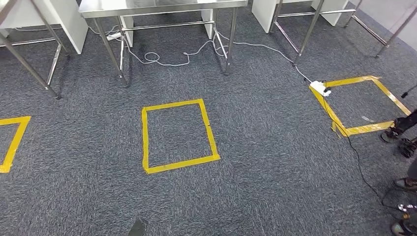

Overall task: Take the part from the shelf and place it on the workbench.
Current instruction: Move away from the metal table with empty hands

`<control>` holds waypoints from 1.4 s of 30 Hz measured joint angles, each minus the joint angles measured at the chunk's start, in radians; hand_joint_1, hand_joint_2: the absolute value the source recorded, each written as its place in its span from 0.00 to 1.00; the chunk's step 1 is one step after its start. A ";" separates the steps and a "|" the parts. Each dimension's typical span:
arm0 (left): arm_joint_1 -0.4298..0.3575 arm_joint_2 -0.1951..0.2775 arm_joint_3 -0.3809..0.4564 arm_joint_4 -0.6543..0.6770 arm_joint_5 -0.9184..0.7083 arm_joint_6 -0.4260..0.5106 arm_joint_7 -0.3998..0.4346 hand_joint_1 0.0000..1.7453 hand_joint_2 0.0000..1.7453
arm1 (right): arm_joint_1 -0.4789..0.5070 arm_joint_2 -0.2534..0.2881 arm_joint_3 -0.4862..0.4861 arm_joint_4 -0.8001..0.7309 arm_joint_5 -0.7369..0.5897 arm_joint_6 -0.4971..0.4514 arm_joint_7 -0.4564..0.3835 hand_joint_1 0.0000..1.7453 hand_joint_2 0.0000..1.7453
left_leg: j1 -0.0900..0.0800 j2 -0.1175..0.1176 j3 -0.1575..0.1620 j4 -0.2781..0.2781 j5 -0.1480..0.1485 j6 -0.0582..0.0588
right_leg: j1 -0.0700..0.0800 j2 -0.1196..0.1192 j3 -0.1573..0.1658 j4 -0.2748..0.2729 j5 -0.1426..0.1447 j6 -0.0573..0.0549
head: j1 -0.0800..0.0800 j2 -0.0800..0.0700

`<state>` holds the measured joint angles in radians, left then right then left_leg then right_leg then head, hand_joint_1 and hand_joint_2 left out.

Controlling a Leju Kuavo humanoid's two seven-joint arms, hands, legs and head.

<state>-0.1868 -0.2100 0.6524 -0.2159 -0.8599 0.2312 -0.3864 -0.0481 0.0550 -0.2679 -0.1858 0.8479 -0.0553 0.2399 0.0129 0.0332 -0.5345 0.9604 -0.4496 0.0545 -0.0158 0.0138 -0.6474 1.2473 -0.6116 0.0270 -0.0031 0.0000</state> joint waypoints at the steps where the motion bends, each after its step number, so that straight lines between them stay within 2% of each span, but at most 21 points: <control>1: 0.000 0.000 0.000 0.000 0.000 0.000 0.000 0.00 0.00 | 0.002 0.000 -0.002 0.000 0.000 0.000 0.000 0.00 0.00 | 0.000 0.013 0.000 0.000 0.000 0.000 | -0.003 -0.003 -0.007 0.014 0.002 0.009 | 0.000 0.000; 3: 0.000 -0.001 0.000 0.000 0.000 0.000 0.001 0.00 0.00 | 0.005 -0.003 -0.004 0.000 0.001 -0.001 0.000 0.00 0.00 | 0.000 0.037 0.002 0.001 0.000 -0.003 | -0.010 -0.020 0.044 -0.085 0.052 0.032 | 0.000 0.000; 5: 0.000 0.000 -0.001 0.000 0.000 0.000 0.001 0.00 0.00 | 0.003 -0.004 -0.004 0.000 0.002 -0.002 0.000 0.00 0.00 | -0.004 0.059 0.004 0.005 -0.003 -0.013 | -0.013 -0.062 0.116 -0.229 0.108 0.042 | 0.000 0.000; 7: -0.001 0.001 -0.001 0.000 0.000 0.000 0.000 0.00 0.00 | 0.000 -0.002 -0.005 0.000 0.002 -0.004 0.000 0.00 0.00 | -0.009 0.078 0.006 0.010 -0.007 -0.026 | -0.010 -0.079 0.136 -0.281 0.131 0.031 | -0.003 0.000; 9: -0.002 0.001 -0.001 0.000 0.000 -0.001 0.000 0.00 0.00 | 0.002 -0.002 -0.007 0.000 0.001 -0.005 0.000 0.00 0.00 | -0.006 0.093 0.007 0.012 -0.009 -0.036 | -0.010 -0.057 0.129 -0.278 0.137 0.015 | -0.006 0.000; 11: -0.004 0.000 -0.001 0.000 -0.002 -0.001 0.000 0.00 0.00 | 0.005 -0.003 -0.009 0.000 0.001 -0.005 0.000 0.00 0.00 | 0.002 0.064 -0.003 0.041 -0.036 -0.047 | -0.015 -0.037 0.127 -0.278 0.144 0.000 | -0.007 0.000; 14: -0.002 0.001 -0.001 0.000 -0.004 -0.002 0.001 0.00 0.00 | 0.003 -0.003 -0.010 0.000 -0.001 -0.006 0.001 0.00 0.00 | 0.008 -0.017 -0.080 0.223 -0.146 -0.053 | -0.012 -0.004 0.120 -0.278 0.155 -0.017 | -0.008 0.000; 16: -0.001 0.001 -0.001 0.001 -0.006 -0.005 0.005 0.00 0.00 | 0.003 -0.001 -0.010 0.000 -0.003 -0.006 0.004 0.00 0.00 | 0.008 -0.031 -0.120 0.314 -0.171 -0.051 | -0.006 0.023 0.115 -0.276 0.157 -0.021 | -0.008 0.000; 18: -0.001 0.001 -0.001 0.001 -0.008 -0.007 0.008 0.00 0.00 | 0.005 -0.001 -0.012 0.000 -0.006 -0.006 0.009 0.00 0.00 | 0.007 -0.041 -0.090 0.252 -0.116 -0.042 | -0.002 0.053 0.115 -0.272 0.158 -0.021 | -0.008 0.000; 20: -0.001 0.002 -0.001 0.001 -0.008 -0.009 0.011 0.00 0.00 | 0.004 0.000 -0.016 0.000 -0.008 -0.006 0.011 0.00 0.00 | 0.008 -0.087 -0.026 0.117 -0.051 -0.029 | 0.001 0.080 0.114 -0.267 0.158 -0.019 | -0.007 0.000; 22: -0.001 0.003 -0.001 0.001 -0.008 -0.010 0.014 0.00 0.00 | 0.001 0.003 -0.022 0.000 -0.010 -0.006 0.011 0.00 0.00 | 0.007 -0.122 0.004 0.047 -0.033 -0.021 | 0.002 0.104 0.104 -0.265 0.162 -0.012 | -0.007 0.000; 25: -0.003 0.001 -0.001 0.000 -0.008 -0.008 0.016 0.00 0.00 | 0.004 0.004 -0.028 0.000 -0.011 -0.005 0.011 0.00 0.00 | 0.003 -0.093 0.007 0.029 -0.027 -0.014 | 0.000 0.121 0.082 -0.264 0.171 0.009 | -0.008 0.000; 27: -0.004 -0.001 -0.001 0.000 -0.008 -0.007 0.020 0.00 0.00 | 0.006 0.003 -0.030 0.000 -0.012 -0.004 0.011 0.00 0.00 | 0.004 -0.063 0.009 0.014 -0.016 -0.003 | 0.005 0.064 0.050 -0.215 0.143 0.010 | -0.004 0.000; 29: -0.002 -0.003 -0.001 0.002 -0.009 -0.015 0.042 0.00 0.00 | 0.003 0.003 -0.032 0.000 -0.009 -0.003 0.010 0.00 0.00 | 0.001 -0.030 0.007 0.011 -0.013 0.002 | 0.004 0.006 -0.013 -0.089 0.078 0.004 | 0.000 0.000; 31: 0.000 -0.003 -0.001 0.005 -0.009 -0.046 0.107 0.00 0.00 | 0.002 0.003 -0.033 0.000 -0.002 0.002 0.004 0.00 0.00 | -0.002 0.004 0.004 0.012 -0.013 0.003 | -0.001 -0.002 -0.060 0.019 0.036 0.011 | 0.003 0.000; 32: 0.001 -0.002 -0.001 0.007 -0.009 -0.069 0.153 0.00 0.00 | 0.004 0.002 -0.034 0.000 -0.002 0.005 -0.001 0.00 0.00 | -0.003 0.019 0.003 0.012 -0.013 0.003 | -0.004 -0.005 -0.056 0.022 0.039 0.020 | 0.004 0.000; 34: 0.004 -0.003 -0.001 0.009 -0.013 -0.117 0.233 0.00 0.00 | 0.006 0.001 -0.040 0.000 -0.015 0.006 -0.011 0.00 0.00 | -0.003 0.047 0.003 0.013 -0.013 0.000 | -0.009 -0.027 0.018 -0.092 0.079 0.039 | 0.005 0.000; 36: 0.009 -0.002 -0.001 0.010 -0.018 -0.153 0.281 0.00 0.00 | 0.003 0.001 -0.056 0.000 -0.041 0.004 -0.020 0.00 0.00 | -0.008 0.069 0.006 0.016 -0.017 -0.010 | -0.008 -0.074 0.098 -0.229 0.124 0.044 | 0.005 0.000; 38: 0.013 0.000 0.000 0.010 -0.019 -0.174 0.307 0.00 0.00 | 0.001 0.002 -0.078 0.000 -0.068 0.003 -0.029 0.00 0.00 | -0.013 0.089 0.010 0.019 -0.020 -0.021 | -0.002 -0.089 0.116 -0.271 0.142 0.032 | 0.001 0.000; 40: 0.015 0.001 0.000 0.010 -0.019 -0.179 0.318 0.00 0.00 | 0.004 0.002 -0.104 0.000 -0.091 0.002 -0.040 0.00 0.00 | -0.009 0.102 0.015 0.020 -0.024 -0.031 | -0.005 -0.066 0.112 -0.271 0.149 0.017 | -0.001 0.000; 42: 0.016 0.002 0.000 0.010 -0.020 -0.178 0.321 0.00 0.00 | 0.006 0.001 -0.126 0.000 -0.105 0.001 -0.050 0.00 0.00 | -0.002 0.062 0.002 0.059 -0.058 -0.042 | -0.013 -0.045 0.112 -0.273 0.155 0.001 | -0.003 0.000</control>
<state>-0.1703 -0.2079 0.6519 -0.2056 -0.8802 0.0533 -0.0653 -0.0425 0.0562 -0.3940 -0.1858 0.7431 -0.0542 0.1895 0.0113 0.0957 -0.5328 1.0191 -0.5081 0.0128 -0.0293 -0.0307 -0.5357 0.9746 -0.4565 0.0277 -0.0065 0.0000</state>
